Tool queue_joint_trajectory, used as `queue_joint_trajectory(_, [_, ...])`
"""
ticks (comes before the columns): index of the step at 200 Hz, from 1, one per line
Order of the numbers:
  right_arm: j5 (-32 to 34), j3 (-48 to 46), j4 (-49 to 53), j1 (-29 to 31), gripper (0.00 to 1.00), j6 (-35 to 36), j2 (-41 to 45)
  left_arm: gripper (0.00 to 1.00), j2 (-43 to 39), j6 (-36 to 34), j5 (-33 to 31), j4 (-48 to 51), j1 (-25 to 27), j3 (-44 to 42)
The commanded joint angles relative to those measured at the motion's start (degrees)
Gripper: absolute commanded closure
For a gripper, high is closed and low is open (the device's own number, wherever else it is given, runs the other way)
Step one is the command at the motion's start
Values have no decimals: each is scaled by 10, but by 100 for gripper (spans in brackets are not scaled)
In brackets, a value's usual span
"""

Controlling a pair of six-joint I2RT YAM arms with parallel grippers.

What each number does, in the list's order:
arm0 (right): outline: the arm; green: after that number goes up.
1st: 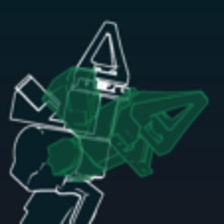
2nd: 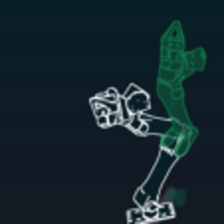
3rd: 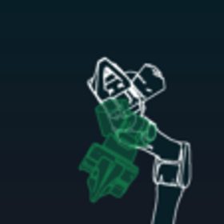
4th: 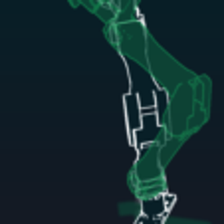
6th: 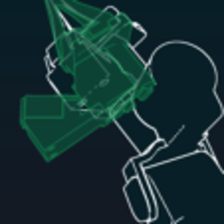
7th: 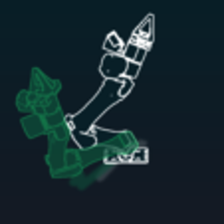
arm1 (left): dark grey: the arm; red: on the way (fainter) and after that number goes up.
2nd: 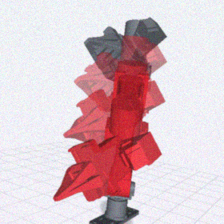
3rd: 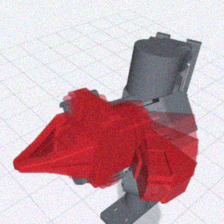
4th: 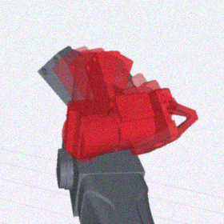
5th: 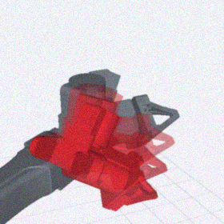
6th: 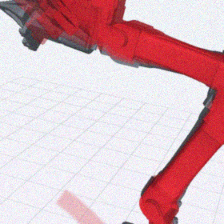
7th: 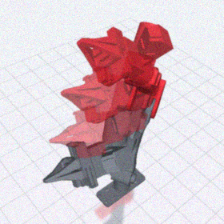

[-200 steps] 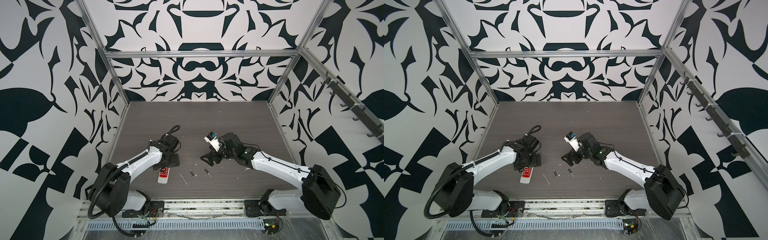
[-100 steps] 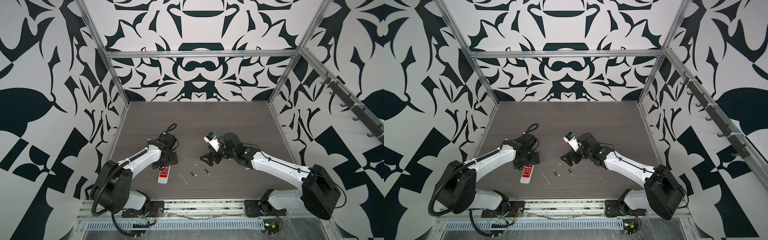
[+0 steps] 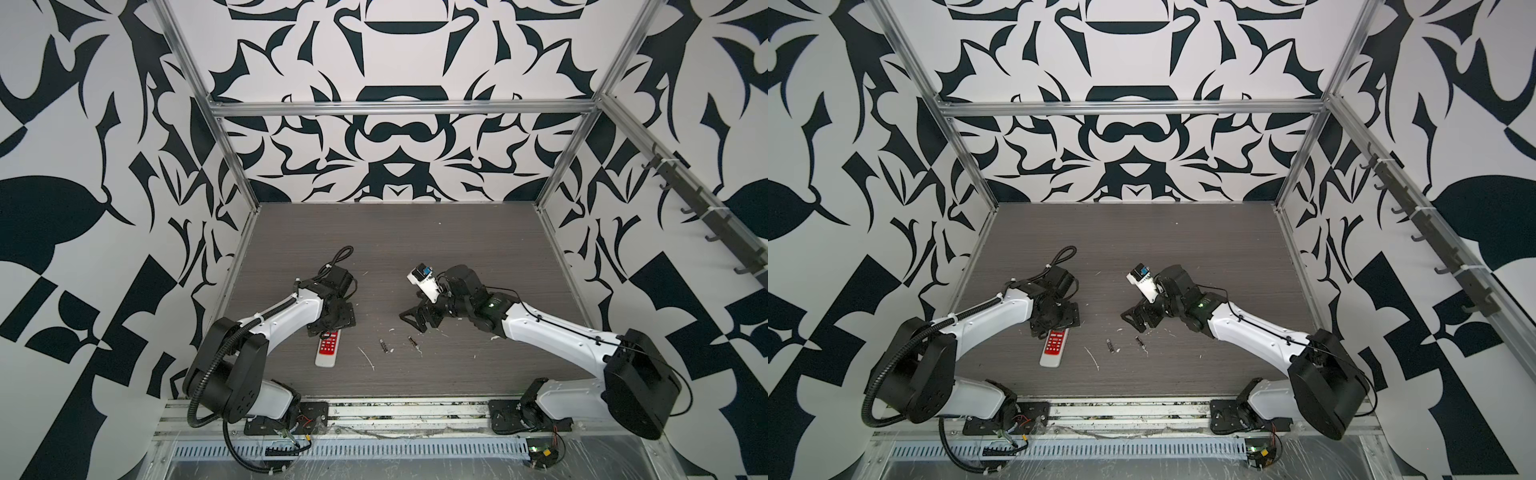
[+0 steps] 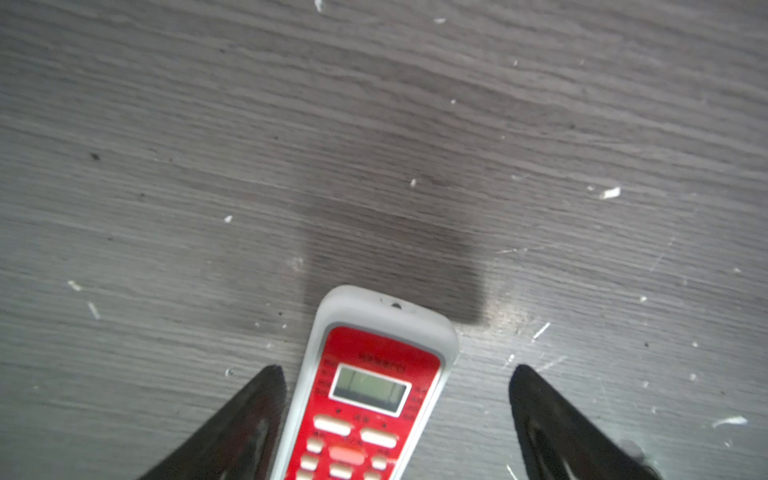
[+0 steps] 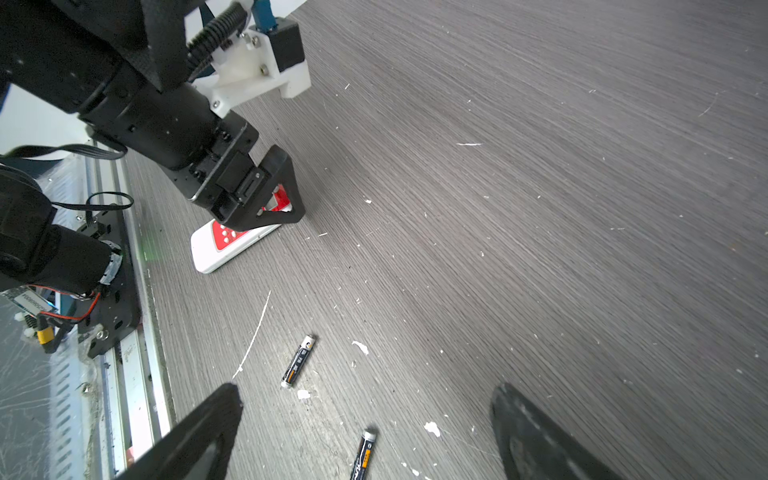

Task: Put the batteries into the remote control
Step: 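Lower the left gripper and close it on the red remote's top end, then lift the red remote with the left gripper and raise it upright toward the right gripper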

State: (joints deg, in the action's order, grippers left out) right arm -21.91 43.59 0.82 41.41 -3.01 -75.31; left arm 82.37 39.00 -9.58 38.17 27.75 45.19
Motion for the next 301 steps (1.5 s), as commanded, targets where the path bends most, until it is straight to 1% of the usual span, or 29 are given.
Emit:
queue_joint_trajectory(1, [-8, 8, -23, 3, 3, 0, 9, 12, 13, 6, 4, 0, -3, -16])
queue_joint_trajectory(44, [-4, 6, -24, 3, 3, -2, 12, 12, 13, 12, 4, -15, -6, -26])
queue_joint_trajectory(82, [-7, 8, -26, 3, 3, -2, 7, 14, 16, 16, 9, -21, -5, -35])
queue_joint_trajectory(87, [-7, 8, -25, 3, 3, -2, 7, 18, 17, 16, 9, -21, -6, -35])
queue_joint_trajectory(121, [-7, 6, -27, 3, 3, -2, 10, 26, 19, 18, 9, -26, -6, -41])
queue_joint_trajectory(184, [-11, 4, -30, 3, 3, -5, 15, 34, 20, 23, 0, -25, -6, -44])
queue_joint_trajectory(233, [-12, 5, -32, 3, 3, -8, 13, 44, 19, 26, -4, -27, -6, -41])
queue_joint_trajectory(262, [-14, 5, -32, 3, 3, -12, 15, 52, 8, 25, -14, -20, -5, -39])
queue_joint_trajectory(280, [-26, 8, -33, 3, 2, -16, 16, 58, -3, 24, -18, -19, -5, -37])
queue_joint_trajectory(301, [-36, 16, -31, 3, 1, -19, 30, 62, -22, 20, -19, -25, -5, -35])
